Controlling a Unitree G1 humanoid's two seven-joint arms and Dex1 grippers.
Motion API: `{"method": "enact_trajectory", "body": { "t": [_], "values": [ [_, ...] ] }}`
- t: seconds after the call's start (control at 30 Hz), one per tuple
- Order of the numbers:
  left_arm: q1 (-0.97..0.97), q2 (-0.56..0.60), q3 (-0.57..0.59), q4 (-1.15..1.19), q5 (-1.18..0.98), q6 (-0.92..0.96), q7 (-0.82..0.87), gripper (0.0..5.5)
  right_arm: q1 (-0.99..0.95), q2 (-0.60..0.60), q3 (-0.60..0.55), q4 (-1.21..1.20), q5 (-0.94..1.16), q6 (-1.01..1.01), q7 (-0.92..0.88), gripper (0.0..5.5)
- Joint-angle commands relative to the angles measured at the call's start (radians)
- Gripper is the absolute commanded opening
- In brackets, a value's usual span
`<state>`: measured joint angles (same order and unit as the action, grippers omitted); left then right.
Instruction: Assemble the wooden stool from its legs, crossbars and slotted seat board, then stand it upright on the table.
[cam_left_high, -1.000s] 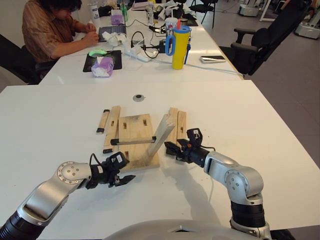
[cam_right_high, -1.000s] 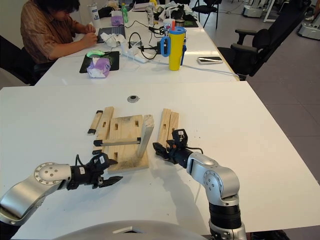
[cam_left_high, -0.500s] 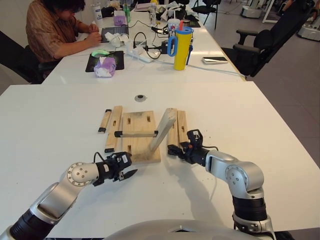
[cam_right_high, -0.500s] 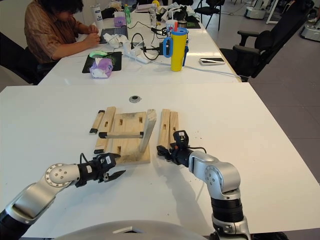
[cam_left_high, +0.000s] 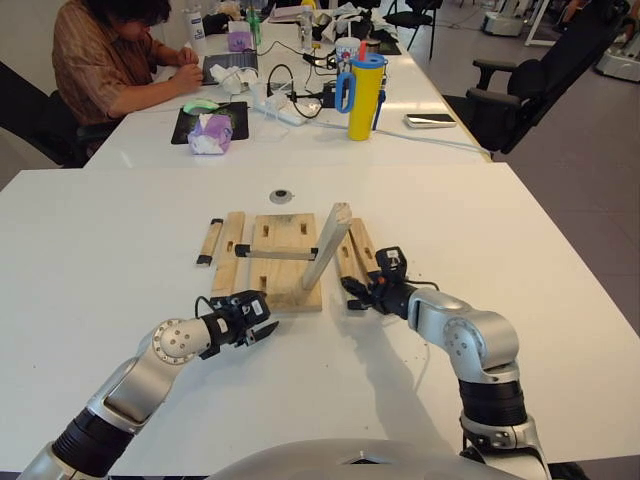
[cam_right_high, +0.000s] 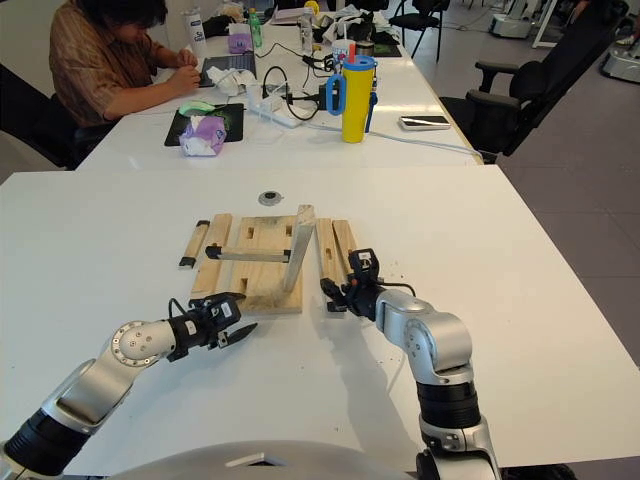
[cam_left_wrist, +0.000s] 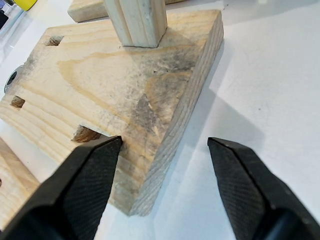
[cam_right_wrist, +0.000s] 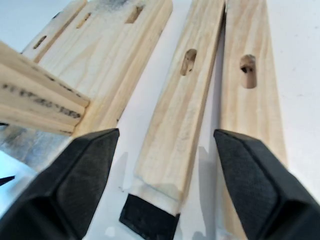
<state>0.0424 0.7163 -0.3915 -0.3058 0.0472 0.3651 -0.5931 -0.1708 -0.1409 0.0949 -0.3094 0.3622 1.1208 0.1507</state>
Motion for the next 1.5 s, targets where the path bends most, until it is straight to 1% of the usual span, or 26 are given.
{"method": "enact_trajectory", "body": {
  "t": [0.03,0.17,0.27,0.5,0.53,0.6,0.63,0.73,0.8,0.87,0.93,1.0,1.03,1.13,1.23,1.37,1.43,1.5],
  "values": [
    [0.067,-0.027,-0.067,0.101,0.022,0.094,-0.035,3.17,-0.013,0.003,0.038,0.071,-0.065,-0.034,-0.040,3.51],
    [0.056,-0.054,-0.050,0.104,0.042,0.058,-0.009,3.17,-0.017,0.019,0.049,0.147,-0.123,-0.075,-0.078,3.51],
    [0.045,-0.076,-0.022,0.096,0.049,0.020,0.016,3.17,-0.020,0.036,0.048,0.180,-0.131,-0.107,-0.070,3.51],
    [0.028,-0.113,0.043,0.067,0.037,-0.067,0.041,3.17,-0.023,0.034,0.071,0.224,-0.180,-0.149,-0.064,2.56],
    [0.024,-0.109,0.046,0.061,0.045,-0.080,0.040,3.17,-0.019,0.033,0.075,0.232,-0.184,-0.159,-0.059,2.33],
    [0.014,-0.092,0.057,0.034,0.054,-0.111,0.026,3.17,-0.007,0.044,0.066,0.250,-0.190,-0.201,-0.059,2.06],
    [0.013,-0.087,0.067,0.017,0.051,-0.133,0.020,3.17,-0.008,0.048,0.060,0.256,-0.190,-0.234,-0.051,2.04],
    [0.025,-0.099,0.125,-0.029,0.018,-0.228,0.030,3.17,-0.033,0.062,0.030,0.261,-0.189,-0.330,-0.047,2.04],
    [0.044,-0.121,0.190,-0.079,-0.038,-0.293,0.041,3.17,-0.054,0.073,-0.017,0.246,-0.164,-0.417,-0.028,2.04],
    [0.061,-0.113,0.216,-0.104,-0.061,-0.318,0.026,3.17,-0.072,0.083,-0.067,0.229,-0.132,-0.477,-0.010,2.04],
    [0.088,-0.112,0.243,-0.131,-0.185,-0.255,-0.038,3.17,-0.096,0.088,-0.118,0.219,-0.098,-0.523,0.005,2.04],
    [0.111,-0.104,0.264,-0.156,-0.324,-0.142,-0.102,3.17,-0.120,0.084,-0.160,0.211,-0.058,-0.559,0.033,2.04],
    [0.129,-0.082,0.261,-0.169,-0.396,-0.068,-0.147,3.17,-0.139,0.078,-0.185,0.203,-0.019,-0.564,0.063,2.04],
    [0.161,-0.015,0.248,-0.200,-0.506,0.069,-0.248,3.17,-0.185,0.057,-0.244,0.175,0.098,-0.552,0.152,2.04],
    [0.163,0.027,0.288,-0.236,-0.614,0.175,-0.299,3.17,-0.226,0.000,-0.313,0.118,0.274,-0.467,0.259,2.04],
    [0.087,0.051,0.391,-0.280,-0.806,0.297,-0.324,3.17,-0.308,-0.149,-0.429,0.041,0.620,-0.248,0.378,2.04],
    [0.056,0.062,0.450,-0.298,-0.946,0.365,-0.329,3.17,-0.352,-0.209,-0.475,0.031,0.793,-0.161,0.396,2.04],
    [0.013,0.065,0.502,-0.295,-1.062,0.413,-0.314,3.17,-0.376,-0.268,-0.496,0.018,0.955,-0.093,0.410,2.04]
  ]
}}
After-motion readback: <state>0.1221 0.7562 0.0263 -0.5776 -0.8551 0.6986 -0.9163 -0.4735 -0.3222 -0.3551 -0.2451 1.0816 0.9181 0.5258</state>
